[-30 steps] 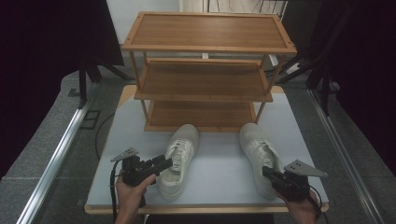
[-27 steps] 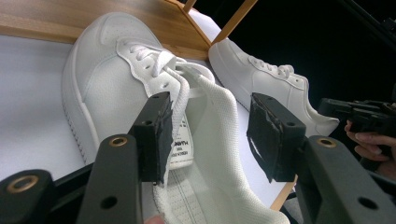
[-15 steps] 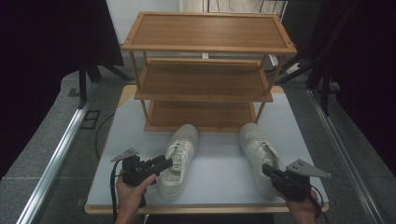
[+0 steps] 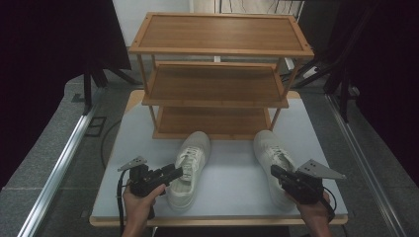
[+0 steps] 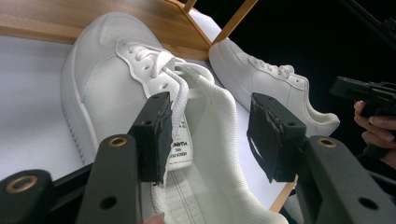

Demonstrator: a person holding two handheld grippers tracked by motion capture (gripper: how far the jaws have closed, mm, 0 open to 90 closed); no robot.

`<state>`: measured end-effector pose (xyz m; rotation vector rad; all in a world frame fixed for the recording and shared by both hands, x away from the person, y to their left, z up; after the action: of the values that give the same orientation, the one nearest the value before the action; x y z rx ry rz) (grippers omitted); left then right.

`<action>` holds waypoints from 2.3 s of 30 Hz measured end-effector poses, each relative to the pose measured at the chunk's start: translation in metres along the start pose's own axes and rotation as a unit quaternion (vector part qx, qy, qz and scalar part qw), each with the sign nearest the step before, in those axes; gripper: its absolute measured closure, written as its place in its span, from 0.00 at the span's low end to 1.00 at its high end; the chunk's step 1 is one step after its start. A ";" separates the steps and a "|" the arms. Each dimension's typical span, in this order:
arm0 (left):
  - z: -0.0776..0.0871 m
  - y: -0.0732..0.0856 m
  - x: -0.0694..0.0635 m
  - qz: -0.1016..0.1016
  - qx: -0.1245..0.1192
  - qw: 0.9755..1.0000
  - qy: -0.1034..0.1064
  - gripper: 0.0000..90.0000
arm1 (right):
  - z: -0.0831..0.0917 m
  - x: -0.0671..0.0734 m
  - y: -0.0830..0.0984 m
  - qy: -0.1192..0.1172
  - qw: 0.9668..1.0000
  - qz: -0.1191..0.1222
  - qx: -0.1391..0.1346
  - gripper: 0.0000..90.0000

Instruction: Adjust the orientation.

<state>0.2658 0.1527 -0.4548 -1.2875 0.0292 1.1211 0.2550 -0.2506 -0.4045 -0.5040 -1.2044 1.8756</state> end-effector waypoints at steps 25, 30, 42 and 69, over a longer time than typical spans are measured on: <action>-0.006 -0.019 -0.020 -0.085 0.031 0.992 -0.090 0.53 | -0.006 -0.042 -0.010 0.054 0.998 -0.003 0.035 0.66; -0.008 -0.021 -0.019 -0.105 0.047 0.984 -0.135 0.51 | -0.010 -0.050 -0.003 0.072 0.996 -0.009 0.048 0.59; -0.036 -0.016 -0.005 -0.113 0.078 0.973 -0.185 0.50 | -0.030 -0.068 0.011 0.105 0.990 -0.014 0.097 0.56; -0.058 -0.017 0.013 -0.089 0.098 0.971 -0.197 0.60 | -0.055 -0.087 0.020 0.150 0.982 -0.017 0.116 0.60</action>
<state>0.3152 0.1193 -0.4706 -0.8577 -0.2601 1.1691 0.3345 -0.2950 -0.4555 -0.6054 -0.7809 1.8053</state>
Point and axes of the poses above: each handheld gripper's, and its own axes: z roughly backward along the jaws, y roughly out of its underside, x roughly to its left, the point moved 3 cm from there along -z, roughly forward along the jaws, and after that the axes turned 1 degree about x, right-handed, at the moved point
